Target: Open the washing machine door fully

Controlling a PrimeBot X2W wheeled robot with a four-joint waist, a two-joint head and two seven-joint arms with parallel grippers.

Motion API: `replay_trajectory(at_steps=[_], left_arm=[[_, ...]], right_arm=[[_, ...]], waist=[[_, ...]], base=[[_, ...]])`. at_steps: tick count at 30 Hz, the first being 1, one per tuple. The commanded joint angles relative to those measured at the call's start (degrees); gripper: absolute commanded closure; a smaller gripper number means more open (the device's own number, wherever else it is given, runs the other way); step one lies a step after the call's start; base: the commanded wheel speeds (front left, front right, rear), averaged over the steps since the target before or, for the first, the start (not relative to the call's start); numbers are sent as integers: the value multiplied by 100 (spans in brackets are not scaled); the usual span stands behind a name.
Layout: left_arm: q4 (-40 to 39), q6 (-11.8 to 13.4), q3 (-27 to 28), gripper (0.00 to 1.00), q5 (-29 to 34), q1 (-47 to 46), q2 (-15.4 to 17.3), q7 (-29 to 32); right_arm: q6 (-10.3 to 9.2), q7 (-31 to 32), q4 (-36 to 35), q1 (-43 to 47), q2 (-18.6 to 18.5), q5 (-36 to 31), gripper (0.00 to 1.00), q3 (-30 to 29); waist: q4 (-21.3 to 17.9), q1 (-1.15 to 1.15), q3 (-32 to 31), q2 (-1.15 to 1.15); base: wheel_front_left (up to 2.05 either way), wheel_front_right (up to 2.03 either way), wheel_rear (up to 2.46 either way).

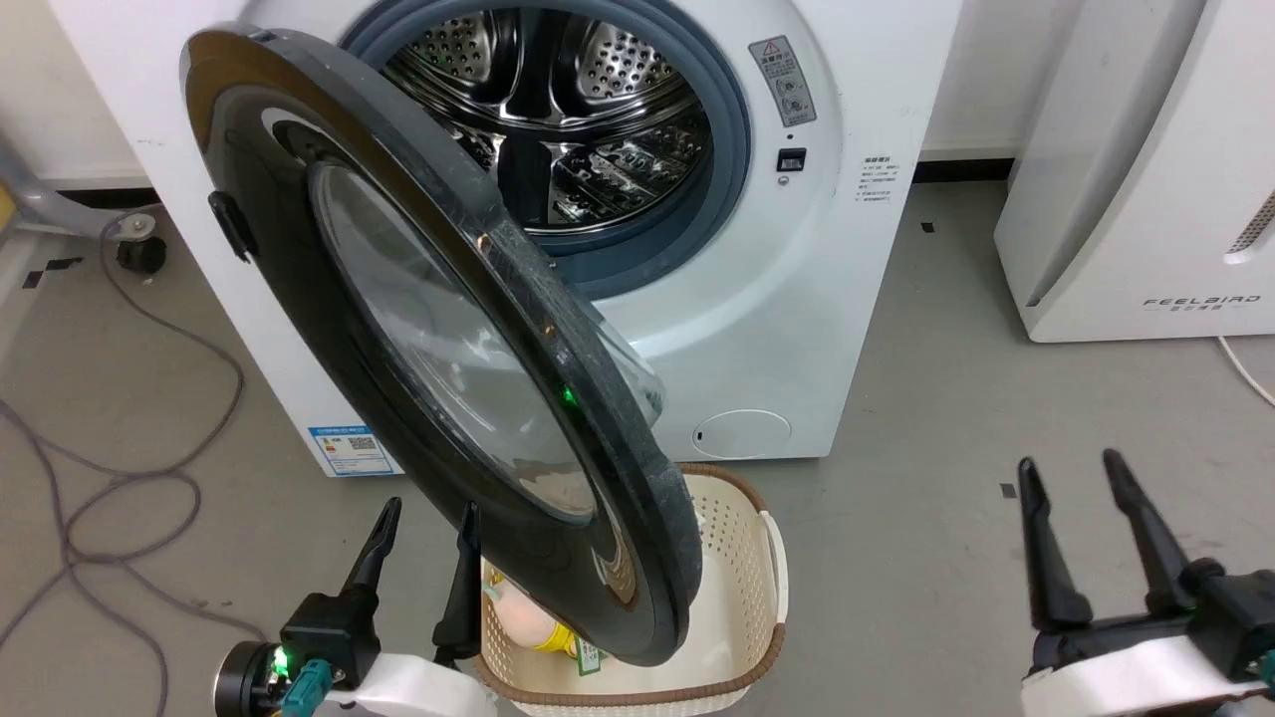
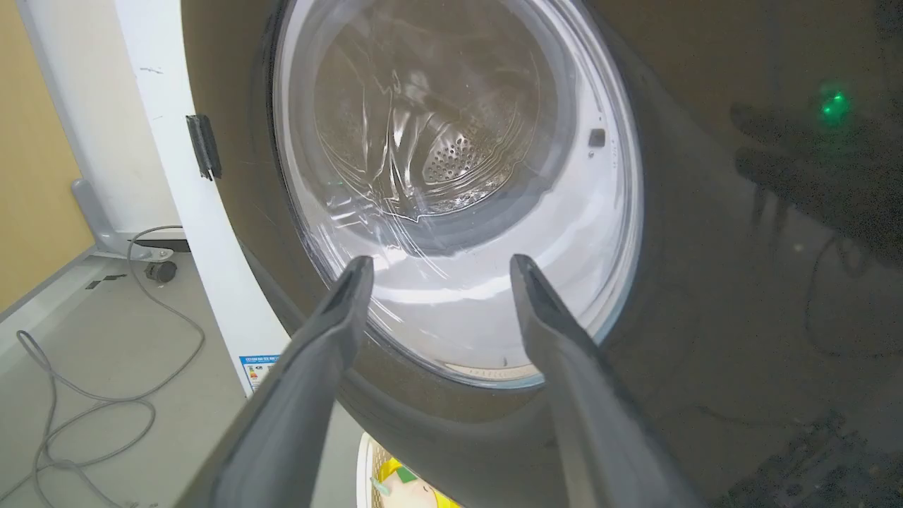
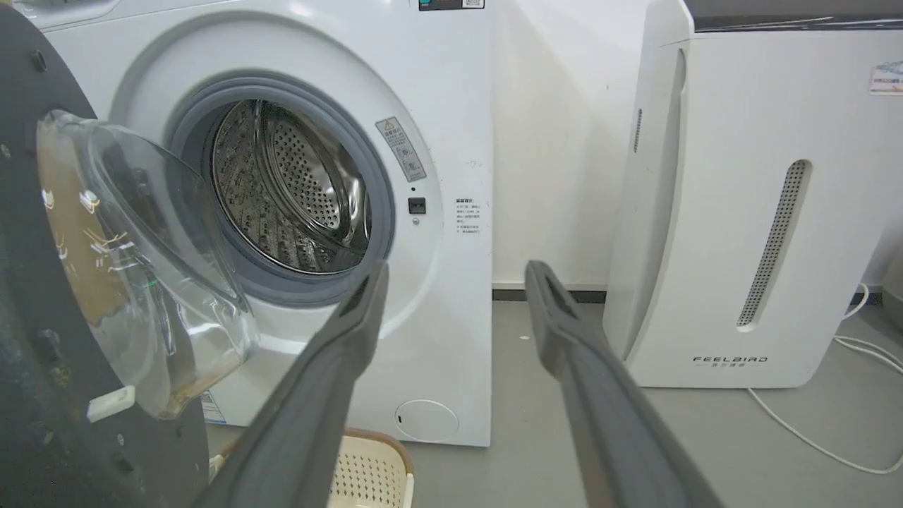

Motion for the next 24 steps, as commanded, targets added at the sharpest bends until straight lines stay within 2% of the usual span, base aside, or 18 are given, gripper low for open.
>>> replay_trajectory(at_steps=[1,6,7,9,16,24], left_arm=[[23,26,15,0,52,11,5,-32],[65,56,0,0,153,8,9,-32],[73,56,-2,4,160,7,9,-32],[83,60,-2,100,169,6,9,-32],[-34,61,-5,100,205,-21,8,-32],[-907,135,53,100,179,-170,9,-32]], right_arm=[[5,89,8,143,31,-66,0,78],[5,191,148,176,32,-101,0,136],[5,199,175,176,32,-94,0,130],[5,200,219,171,33,-83,0,124],[5,176,355,140,33,-9,0,135],[5,190,440,122,33,55,0,154]], waist=[[22,0,10,0],[65,0,20,0],[70,0,18,0],[77,0,19,0],[82,0,22,0],[108,0,-6,0]], base=[[0,0,0],[0,0,0],[0,0,0],[0,0,0],[0,0,0],[0,0,0]])
